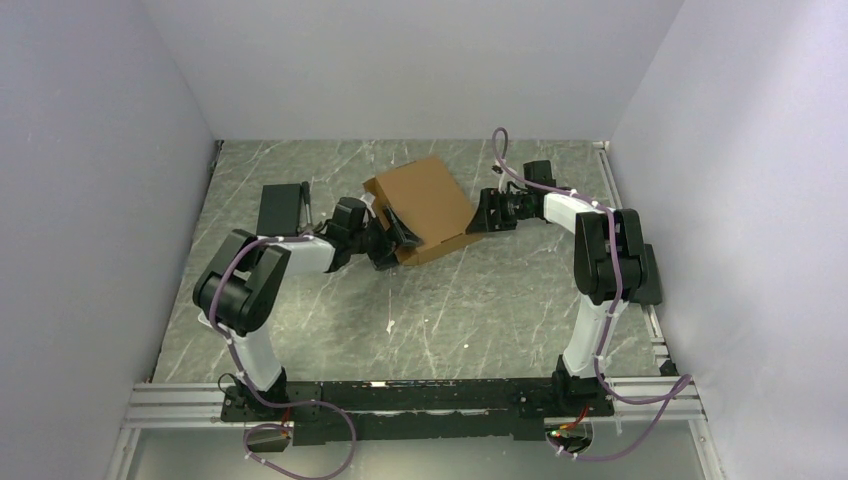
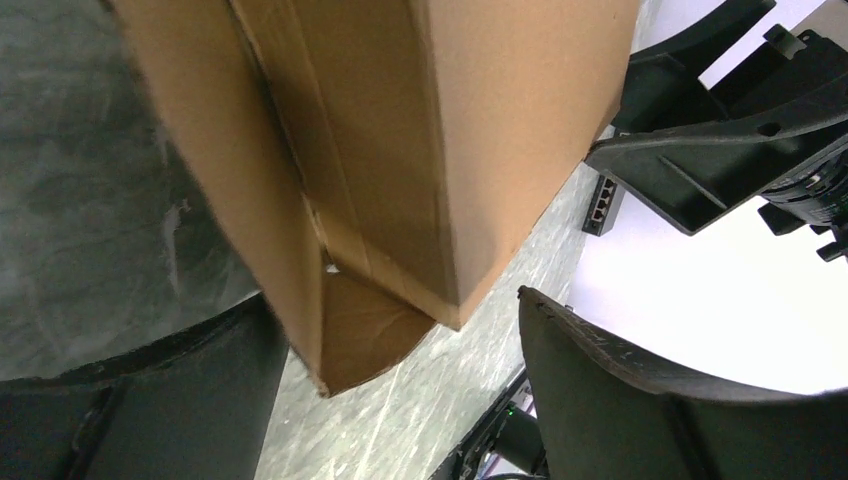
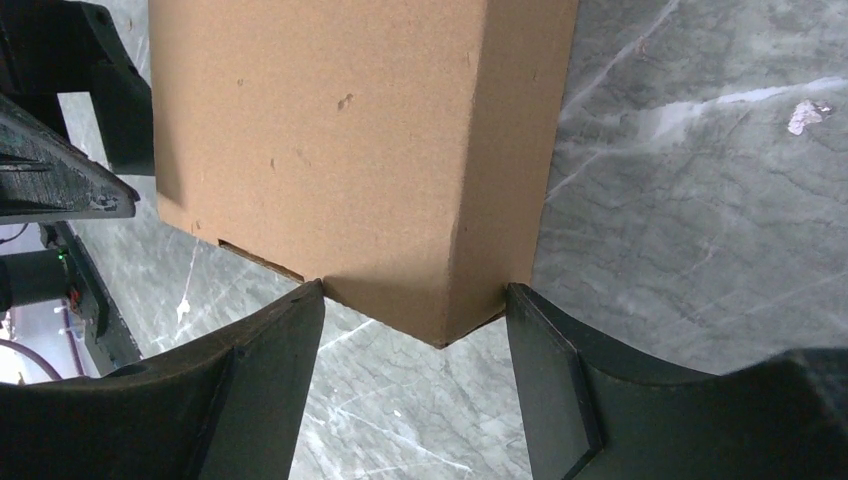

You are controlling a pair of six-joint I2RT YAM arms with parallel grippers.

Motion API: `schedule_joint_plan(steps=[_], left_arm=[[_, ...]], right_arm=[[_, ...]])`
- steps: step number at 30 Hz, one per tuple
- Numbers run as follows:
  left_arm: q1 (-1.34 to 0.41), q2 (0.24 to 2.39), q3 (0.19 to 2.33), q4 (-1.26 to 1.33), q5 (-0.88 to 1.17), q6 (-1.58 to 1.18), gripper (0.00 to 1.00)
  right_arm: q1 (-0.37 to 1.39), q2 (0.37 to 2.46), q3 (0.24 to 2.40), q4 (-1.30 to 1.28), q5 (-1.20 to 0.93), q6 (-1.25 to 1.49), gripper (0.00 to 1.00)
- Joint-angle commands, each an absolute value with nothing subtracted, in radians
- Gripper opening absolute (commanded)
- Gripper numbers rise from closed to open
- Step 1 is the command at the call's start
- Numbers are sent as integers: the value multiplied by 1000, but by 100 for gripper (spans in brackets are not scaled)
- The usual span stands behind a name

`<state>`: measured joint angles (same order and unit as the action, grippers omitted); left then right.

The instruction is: Fold the paper box

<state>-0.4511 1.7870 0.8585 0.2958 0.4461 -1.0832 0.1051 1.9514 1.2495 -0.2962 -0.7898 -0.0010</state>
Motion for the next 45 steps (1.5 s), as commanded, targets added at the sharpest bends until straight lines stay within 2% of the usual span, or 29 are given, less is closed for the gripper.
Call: schedule_joint_plan(steps=[1,4,7,11,13,15,18,25,29,35,45], left_arm=[[-469,1801,939,271,430,-1084,83],[-481,1828,976,278,437,-1090,72],[-495,1846,1008,266,436,-1086,53],[-517,1859,1043,210,428,-1069,18],[-526,1862,1054,191,421,-1063,12],[-533,1861,1065,182,419,-1051,12],[-535,1836,1062,176,422,-1016,16],[-502,1690,1007,90,377,-820,63],[-377,1650,962,107,431,-802,80],[-181,1765,1075,81,532,-775,91],[-135,2068,1398,24,546,-737,93]], right_arm=[[115,1925,1252,-298,-807,-18,70],[120,1925,1252,-299,-798,-19,69],[124,1925,1253,-303,-790,-19,68],[128,1928,1255,-308,-783,-21,65],[132,1930,1257,-311,-781,-24,64],[136,1932,1260,-316,-781,-28,63],[136,1924,1266,-330,-773,-43,64],[114,1888,1267,-338,-759,-61,69],[110,1898,1266,-338,-759,-58,69],[110,1911,1266,-336,-764,-55,68],[110,1918,1268,-336,-770,-55,68]])
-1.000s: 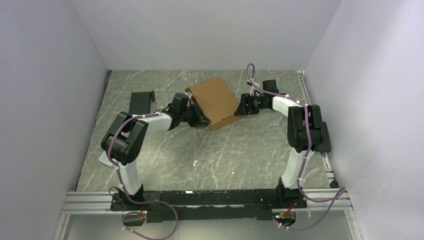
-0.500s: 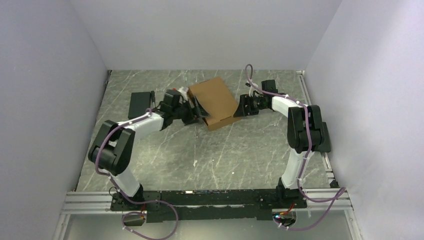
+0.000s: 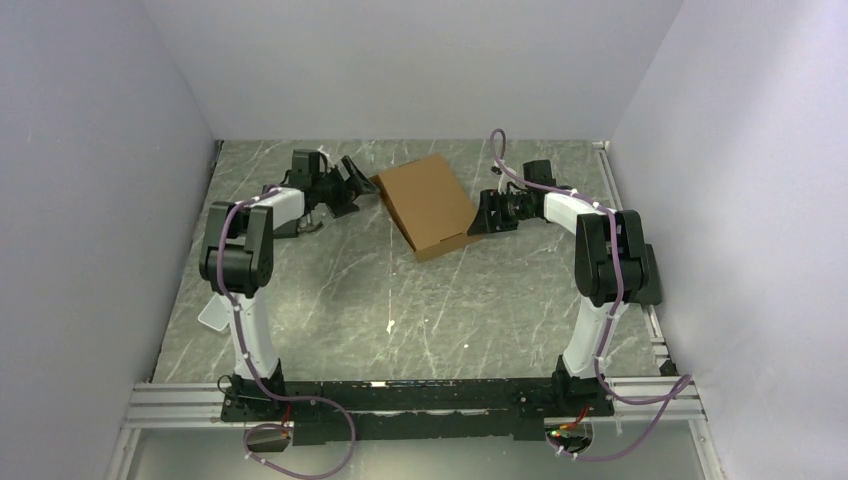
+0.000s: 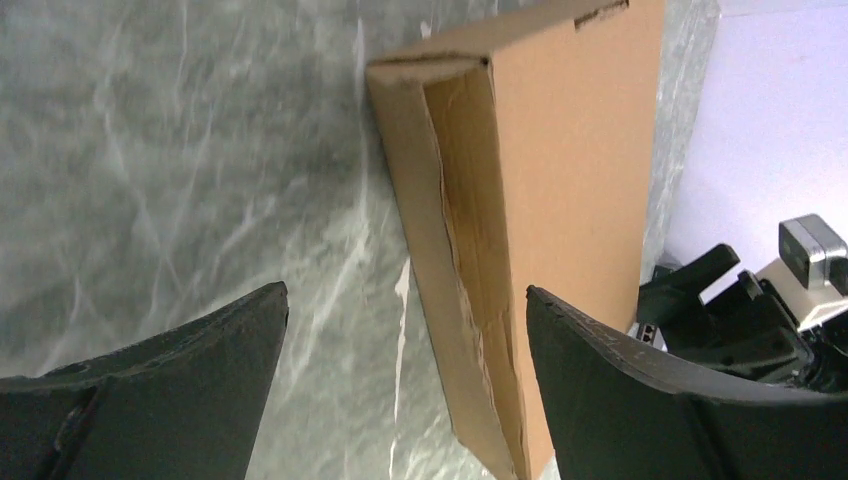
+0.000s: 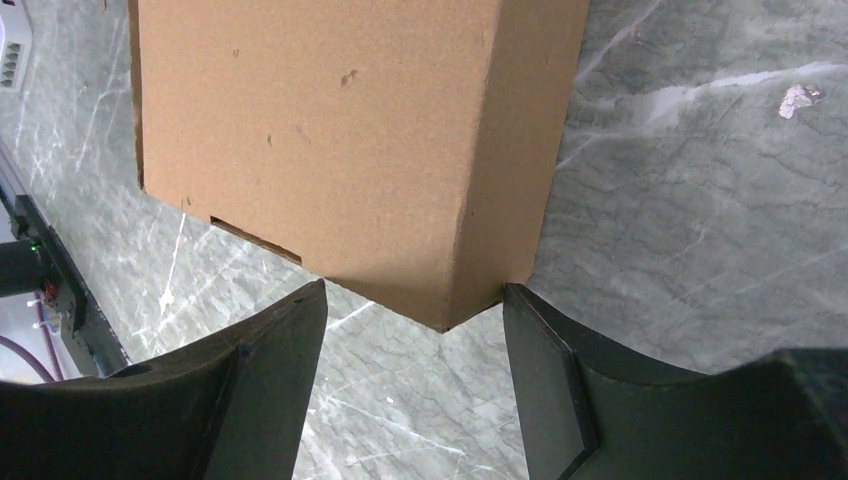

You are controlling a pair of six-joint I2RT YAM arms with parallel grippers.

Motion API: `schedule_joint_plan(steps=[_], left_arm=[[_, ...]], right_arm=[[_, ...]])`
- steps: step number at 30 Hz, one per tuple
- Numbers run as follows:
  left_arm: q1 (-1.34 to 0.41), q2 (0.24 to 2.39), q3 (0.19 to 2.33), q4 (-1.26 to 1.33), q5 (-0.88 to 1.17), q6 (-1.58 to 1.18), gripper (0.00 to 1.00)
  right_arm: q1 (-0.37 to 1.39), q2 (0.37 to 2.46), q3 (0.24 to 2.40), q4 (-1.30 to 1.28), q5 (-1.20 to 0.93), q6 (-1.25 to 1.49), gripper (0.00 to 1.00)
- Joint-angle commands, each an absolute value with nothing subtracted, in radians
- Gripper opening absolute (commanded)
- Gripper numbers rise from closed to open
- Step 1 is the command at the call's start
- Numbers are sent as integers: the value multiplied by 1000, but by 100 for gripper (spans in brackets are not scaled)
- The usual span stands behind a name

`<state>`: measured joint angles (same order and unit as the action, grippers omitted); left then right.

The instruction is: Fold the paper box

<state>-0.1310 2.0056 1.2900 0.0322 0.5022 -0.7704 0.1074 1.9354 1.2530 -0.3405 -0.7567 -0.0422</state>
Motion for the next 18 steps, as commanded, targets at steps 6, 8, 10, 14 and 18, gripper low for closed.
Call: schedule_joint_plan(steps=[6,8,10,14,18], left_arm=[[-135,2189,1527,55,570,-781,92],[-135,2220,1560,72,582,-809,91],[-136,2251,1605,69,587,-826,91],[-139,2319,1684,38,597,-850,82],[-149,2352,1729,19,610,-853,64]], right_arm=[[112,1922,1270,-337,-773,-55,68],[112,1924,1271,-339,-773,-56,68],[112,1926,1272,-339,-773,-57,68],[115,1931,1274,-342,-770,-58,68],[118,1933,1278,-346,-766,-61,68]])
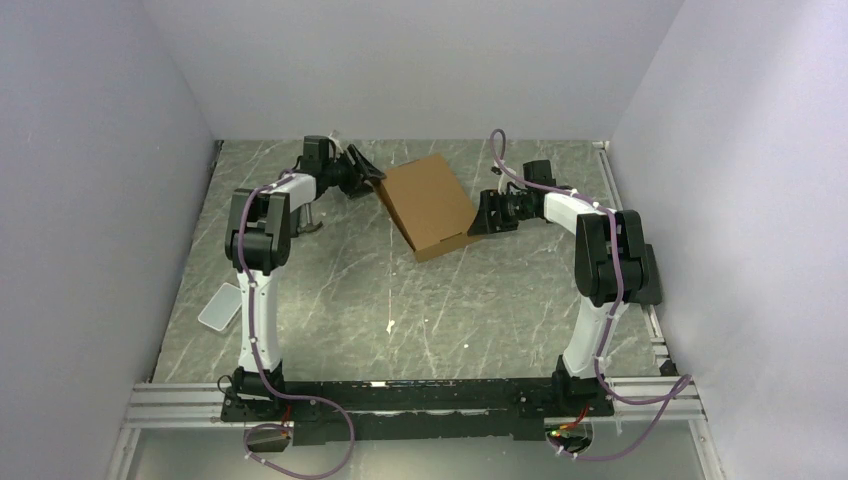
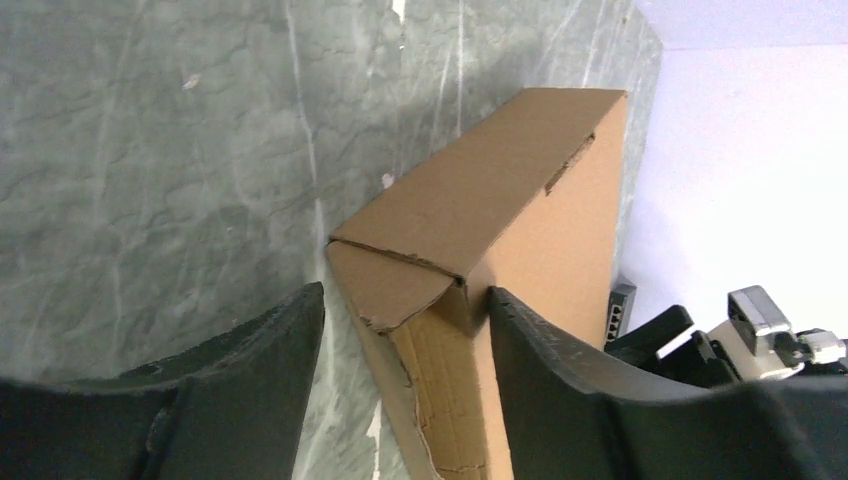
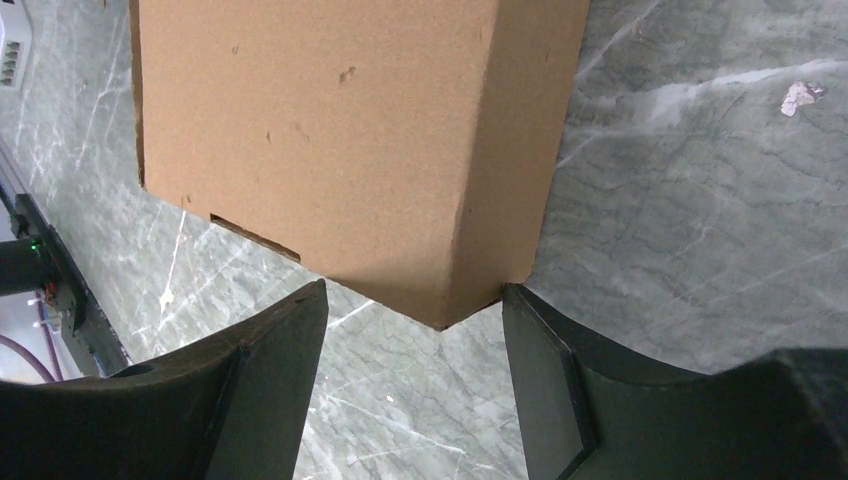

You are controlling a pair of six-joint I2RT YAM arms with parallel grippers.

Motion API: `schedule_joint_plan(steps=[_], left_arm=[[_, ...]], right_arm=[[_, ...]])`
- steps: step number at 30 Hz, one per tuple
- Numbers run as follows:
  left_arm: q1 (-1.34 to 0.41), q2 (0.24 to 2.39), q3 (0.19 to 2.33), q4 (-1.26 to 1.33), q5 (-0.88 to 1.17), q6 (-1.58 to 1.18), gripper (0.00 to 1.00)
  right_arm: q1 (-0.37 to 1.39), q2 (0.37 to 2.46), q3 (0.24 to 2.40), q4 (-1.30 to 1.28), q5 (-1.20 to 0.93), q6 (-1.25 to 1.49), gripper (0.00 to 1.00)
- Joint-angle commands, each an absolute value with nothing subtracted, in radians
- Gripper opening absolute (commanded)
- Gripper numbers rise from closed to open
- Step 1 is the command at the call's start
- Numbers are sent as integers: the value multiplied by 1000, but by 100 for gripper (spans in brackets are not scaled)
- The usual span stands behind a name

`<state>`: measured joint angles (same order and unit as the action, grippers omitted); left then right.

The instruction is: Fold the paper box

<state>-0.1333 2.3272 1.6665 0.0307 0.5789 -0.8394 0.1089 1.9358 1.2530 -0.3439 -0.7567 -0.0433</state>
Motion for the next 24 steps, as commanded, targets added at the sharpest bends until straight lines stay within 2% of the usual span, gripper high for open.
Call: schedule_joint_plan(steps=[1,2,4,6,12,15,19,24], left_arm=[[-153,2356,1735,20,619,-848,52],[-158,2358,1741,19,627,-845,37],[-169,2357,1744,19,640,-834,16],[-183,2341,1732,19,645,-819,1],[-215,2244,1606,50,622,-780,0],[-211,2167,1514,84,599,-776,9],[-198,2030,1399,130,569,-760,37],[-187,1868,1275,148,530,-723,62]], right_arm=[[118,1933,1279,-347,-765,-61,68],[118,1933,1279,-348,-764,-61,68],[118,1932,1281,-350,-762,-63,68],[117,1931,1282,-352,-761,-64,68],[118,1926,1288,-366,-751,-78,67],[117,1916,1291,-375,-741,-92,68],[115,1887,1290,-380,-735,-107,68],[114,1863,1283,-383,-744,-119,70]])
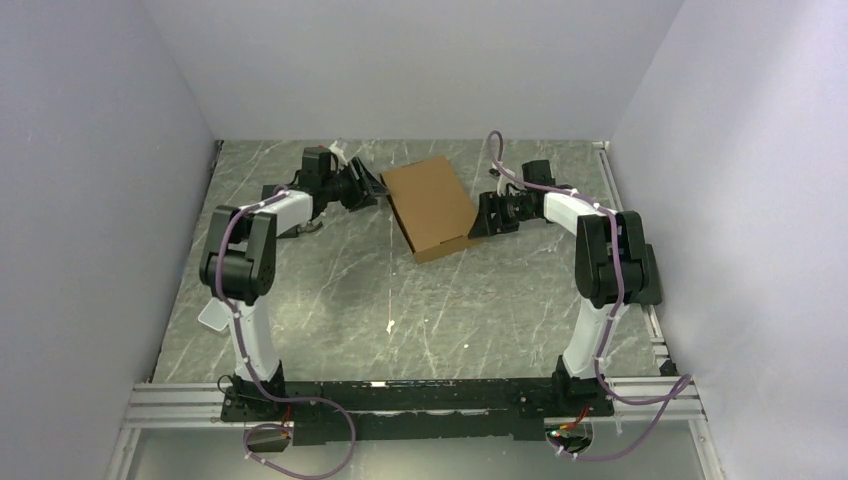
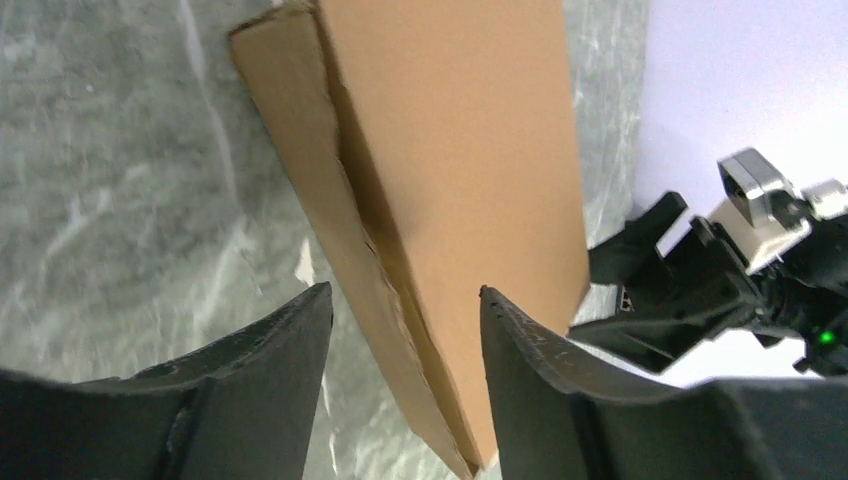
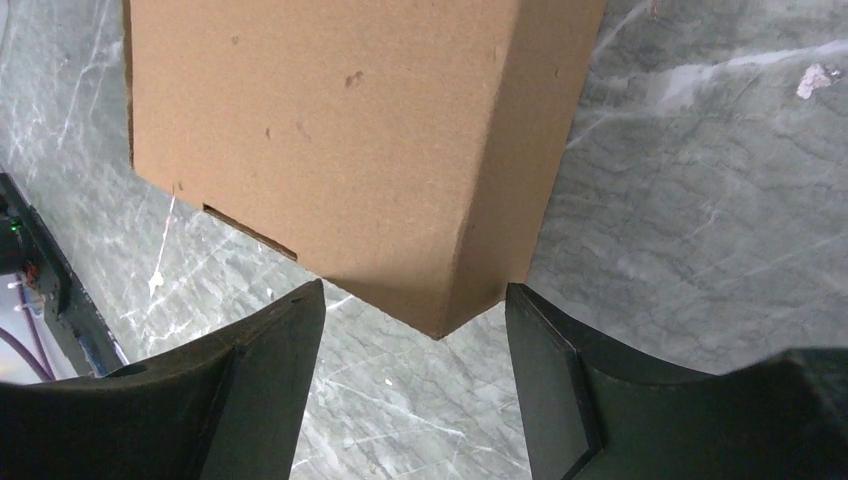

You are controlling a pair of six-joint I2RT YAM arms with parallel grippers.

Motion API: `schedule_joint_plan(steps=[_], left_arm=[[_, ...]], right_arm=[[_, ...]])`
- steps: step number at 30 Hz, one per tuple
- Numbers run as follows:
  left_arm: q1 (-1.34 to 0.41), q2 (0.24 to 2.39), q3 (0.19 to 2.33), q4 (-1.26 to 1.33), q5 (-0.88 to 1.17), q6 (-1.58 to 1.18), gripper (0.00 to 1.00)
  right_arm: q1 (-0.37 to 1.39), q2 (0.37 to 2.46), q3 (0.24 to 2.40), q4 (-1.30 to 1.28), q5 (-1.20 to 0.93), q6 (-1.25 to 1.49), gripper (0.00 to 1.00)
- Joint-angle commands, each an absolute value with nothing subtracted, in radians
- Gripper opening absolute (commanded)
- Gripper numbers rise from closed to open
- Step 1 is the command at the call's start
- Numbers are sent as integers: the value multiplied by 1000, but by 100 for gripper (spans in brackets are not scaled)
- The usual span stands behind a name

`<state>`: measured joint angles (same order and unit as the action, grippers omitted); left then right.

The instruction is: Fold the paper box

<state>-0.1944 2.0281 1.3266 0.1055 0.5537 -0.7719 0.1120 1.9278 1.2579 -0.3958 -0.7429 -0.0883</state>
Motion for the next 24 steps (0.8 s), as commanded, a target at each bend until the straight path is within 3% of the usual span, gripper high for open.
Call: schedule_joint_plan(steps=[1,10,20,24], left_arm=[[-186,1840,1250,154,527,-719,66],[-207,1837,1154,201,573,-786,88],[-282,2038,1313,143,565,-806,87],[-294,2101,1353,135,559,-824,78]], right_arm=[[112,1861,1283,-383,-747,-120,70],[112,1878,1284,-375,-769,-104,70],[110,1881,1284,-375,-769,-104,70],[110,1881,1284,-376,-769,-106,70]])
